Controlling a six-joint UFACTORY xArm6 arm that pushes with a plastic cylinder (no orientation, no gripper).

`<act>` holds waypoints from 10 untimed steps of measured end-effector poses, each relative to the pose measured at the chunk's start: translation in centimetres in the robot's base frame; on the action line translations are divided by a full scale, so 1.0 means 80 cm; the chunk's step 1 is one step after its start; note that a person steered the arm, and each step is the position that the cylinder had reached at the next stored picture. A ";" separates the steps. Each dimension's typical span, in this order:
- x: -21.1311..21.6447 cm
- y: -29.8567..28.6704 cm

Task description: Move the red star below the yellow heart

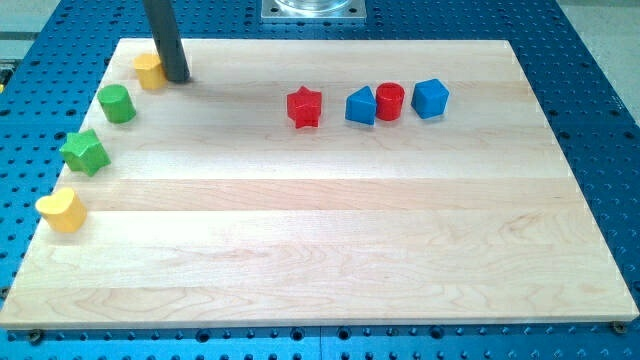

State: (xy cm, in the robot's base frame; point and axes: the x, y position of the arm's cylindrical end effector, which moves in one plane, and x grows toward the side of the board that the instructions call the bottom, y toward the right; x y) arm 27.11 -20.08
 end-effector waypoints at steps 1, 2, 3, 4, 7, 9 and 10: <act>0.000 -0.034; -0.003 0.024; -0.013 0.194; 0.021 0.244; 0.188 0.191; 0.165 0.147; 0.138 0.229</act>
State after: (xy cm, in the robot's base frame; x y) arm 38.14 -1.75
